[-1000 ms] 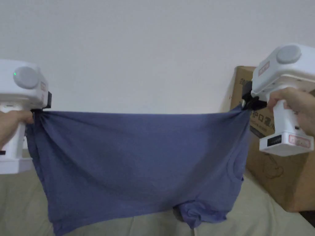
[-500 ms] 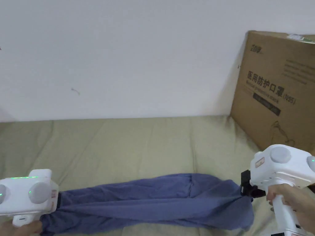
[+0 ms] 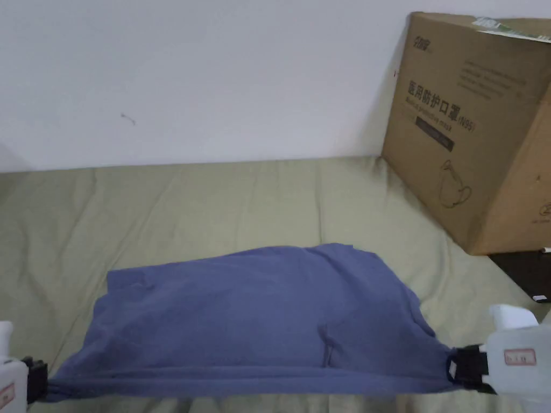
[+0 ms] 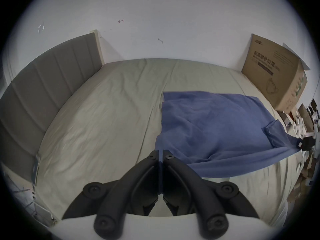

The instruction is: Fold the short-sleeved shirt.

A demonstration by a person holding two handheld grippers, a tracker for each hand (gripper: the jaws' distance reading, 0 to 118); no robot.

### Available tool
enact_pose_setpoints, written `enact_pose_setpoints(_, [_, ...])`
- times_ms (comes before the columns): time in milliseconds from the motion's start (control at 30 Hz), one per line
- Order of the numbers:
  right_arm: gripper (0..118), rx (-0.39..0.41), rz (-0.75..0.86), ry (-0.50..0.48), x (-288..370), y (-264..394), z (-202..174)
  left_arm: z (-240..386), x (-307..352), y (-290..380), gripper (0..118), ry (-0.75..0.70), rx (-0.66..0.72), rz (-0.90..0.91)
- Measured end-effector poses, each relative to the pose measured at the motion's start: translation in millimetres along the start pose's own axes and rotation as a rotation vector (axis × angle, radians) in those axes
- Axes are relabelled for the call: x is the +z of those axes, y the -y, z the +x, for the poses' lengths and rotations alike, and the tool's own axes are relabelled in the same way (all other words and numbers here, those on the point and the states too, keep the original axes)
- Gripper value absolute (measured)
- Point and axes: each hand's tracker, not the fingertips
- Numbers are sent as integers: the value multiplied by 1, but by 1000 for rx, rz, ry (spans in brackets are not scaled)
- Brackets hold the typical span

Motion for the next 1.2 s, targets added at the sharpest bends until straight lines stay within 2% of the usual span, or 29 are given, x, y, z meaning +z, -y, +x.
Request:
enact_pose_setpoints(33, [6, -23, -35, -30, -3, 17, 13, -3, 10, 16, 2, -23, -26, -29])
enact_pose_setpoints(100, [6, -37, -69, -29, 10, 56, 19, -11, 28, 41, 2, -30, -49, -48])
enact_pose_setpoints(133, [6, -8, -83, -38, 16, 74, 21, -17, 38, 54, 2, -31, -28, -58])
enact_pose_setpoints(200, [6, 29, -96, 19, 28, 102, 25, -27, 58, 78, 2, 5, 43, -67])
enact_pose_setpoints(267, [6, 17, -95, 0, 39, 122, 32, -32, 70, 98, 2, 3, 62, -86])
enact_pose_setpoints(300, [6, -36, -84, 6, 44, 129, 37, -31, 76, 108, 2, -2, 56, -97])
enact_pose_setpoints(367, [6, -68, -82, -14, 47, 136, 45, -29, 85, 124, 2, -15, 38, -106])
enact_pose_setpoints(467, [6, -101, -67, 13, 51, 140, 53, -25, 92, 138, 2, -6, 43, -125])
enact_pose_setpoints(633, [7, -94, 11, 15, 53, 138, 56, -18, 100, 149, 2, 11, 38, -114])
enact_pose_setpoints(667, [13, -83, 18, 15, 53, 138, 53, -18, 98, 147, 4, 12, 34, -117])
enact_pose_setpoints(700, [37, -67, 27, 31, 55, 138, 48, -19, 99, 146, 13, 13, 34, -126])
enact_pose_setpoints(733, [78, -43, 51, 68, 58, 139, 44, -20, 102, 144, 43, 15, 39, -136])
enact_pose_setpoints(767, [91, -18, 66, 78, 62, 140, 40, -22, 108, 143, 78, 12, 48, -122])
enact_pose_setpoints(800, [91, 1, 93, 66, 69, 141, 38, -28, 106, 143, 103, 12, 54, -107])
enact_pose_setpoints(833, [91, 18, 128, 43, 77, 142, 33, -30, 112, 142, 113, 16, 59, -95])
enact_pose_setpoints(900, [91, 35, 157, 61, 93, 146, 23, -33, 131, 141, 107, 31, 76, -43])
enact_pose_setpoints(933, [87, 61, 191, 46, 101, 150, 19, -34, 138, 142, 98, 40, 82, -45])
enact_pose_setpoints(967, [70, 78, 226, 41, 111, 156, 12, -36, 145, 145, 78, 63, 103, -40])
enact_pose_setpoints(1000, [36, 90, 253, 44, 118, 164, 4, -38, 152, 151, 47, 79, 121, -26])
enact_pose_setpoints(1033, [8, 95, 273, 44, 121, 172, -2, -38, 157, 156, 7, 77, 133, -15])
enact_pose_setpoints(1100, [8, 92, 234, 61, 118, 186, -10, -37, 158, 171, 3, 18, 138, -51])
enact_pose_setpoints(1133, [7, 89, 204, 33, 116, 192, -11, -40, 159, 178, 3, 2, 140, -59])
enact_pose_setpoints(1200, [7, 66, 157, 1, 106, 204, -13, -45, 152, 192, 3, 49, 165, -121])
